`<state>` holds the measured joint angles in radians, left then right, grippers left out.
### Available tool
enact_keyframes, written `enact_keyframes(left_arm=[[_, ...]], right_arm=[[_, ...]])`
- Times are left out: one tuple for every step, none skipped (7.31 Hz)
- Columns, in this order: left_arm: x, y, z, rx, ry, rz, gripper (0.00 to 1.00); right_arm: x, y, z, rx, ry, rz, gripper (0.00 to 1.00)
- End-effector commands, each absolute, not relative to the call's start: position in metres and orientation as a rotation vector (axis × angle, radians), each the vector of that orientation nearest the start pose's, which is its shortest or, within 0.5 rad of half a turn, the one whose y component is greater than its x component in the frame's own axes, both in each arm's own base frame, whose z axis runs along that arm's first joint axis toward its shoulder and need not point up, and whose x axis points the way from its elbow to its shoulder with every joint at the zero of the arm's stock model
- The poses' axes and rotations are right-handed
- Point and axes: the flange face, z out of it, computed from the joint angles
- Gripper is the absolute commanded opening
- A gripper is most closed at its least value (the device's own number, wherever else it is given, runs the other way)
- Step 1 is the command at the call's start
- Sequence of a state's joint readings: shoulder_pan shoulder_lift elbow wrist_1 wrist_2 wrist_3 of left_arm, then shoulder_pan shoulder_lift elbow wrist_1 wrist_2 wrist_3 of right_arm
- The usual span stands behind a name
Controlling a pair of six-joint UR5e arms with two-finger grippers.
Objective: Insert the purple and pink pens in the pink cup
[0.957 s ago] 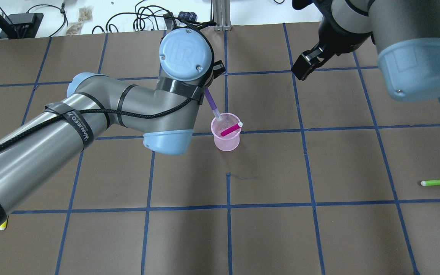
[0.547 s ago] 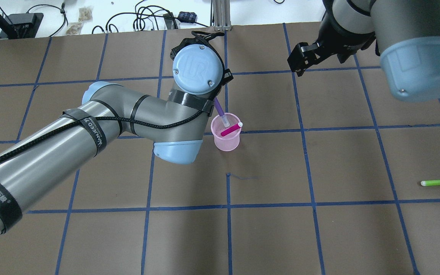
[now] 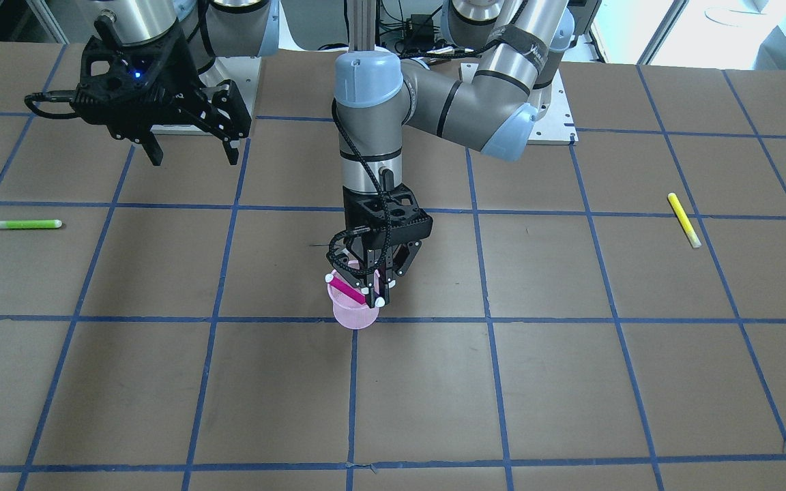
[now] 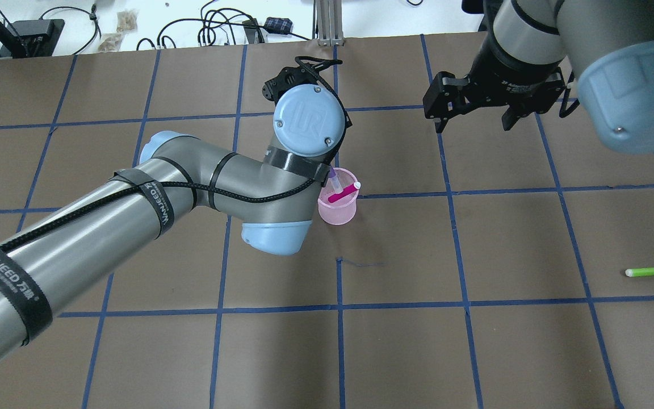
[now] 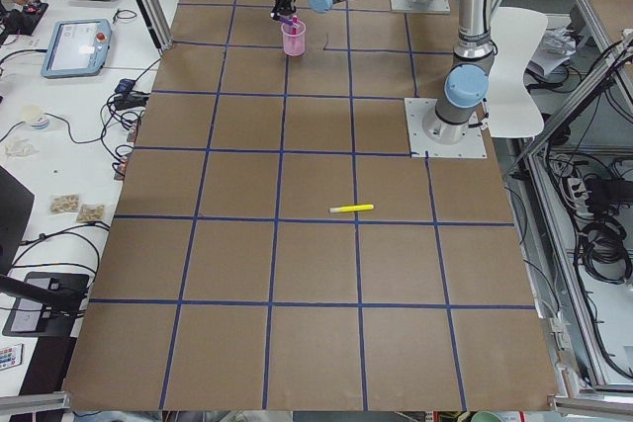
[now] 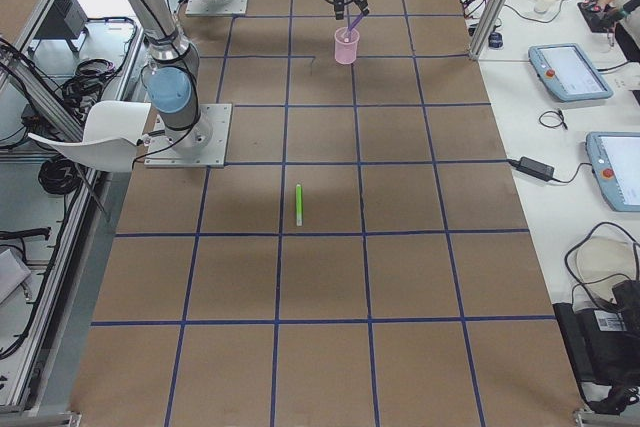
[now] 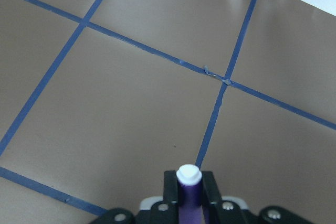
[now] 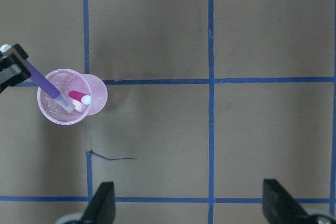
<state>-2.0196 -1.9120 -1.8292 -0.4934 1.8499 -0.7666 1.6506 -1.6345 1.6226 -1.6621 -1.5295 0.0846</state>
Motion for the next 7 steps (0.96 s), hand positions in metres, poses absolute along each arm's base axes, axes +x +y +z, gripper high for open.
enact_keyframes(left_arm=[[-0.3575,-0.4836,0.2933,-0.575,3.016,-0.869,0.0],[-0.3583,-0.4831,0.2933,-0.573,3.017,-0.869,0.03],[-0.3581,-0.4827,0.2926,-0.572,3.017,-0.867,0.57],[-0.3585,-0.4834,0.2915,-0.572,3.016,-0.865,0.98],[-0.3588,-0.4829,0.2931,-0.574,3.023,-0.866,1.0],[-0.3592,-0.4827,0.2953,-0.56,3.029,-0.867,1.0],[-0.3588,-0.4835,0.296,-0.555,3.03,-0.868,1.0]], right_arm=[[0.1756,-0.4596,0.5031,-0.01,3.086,-0.143,1.0],[0.1758,-0.4594,0.5024,-0.01,3.085,-0.141,1.0],[0.1772,-0.4597,0.5055,-0.01,3.07,-0.157,1.0],[0.1795,-0.4606,0.5068,-0.012,3.046,-0.16,1.0],[0.1791,-0.4601,0.4997,-0.011,3.046,-0.135,1.0],[0.1794,-0.4599,0.5015,-0.014,3.042,-0.143,1.0],[0.1797,-0.464,0.4989,-0.014,3.042,-0.136,1.0]])
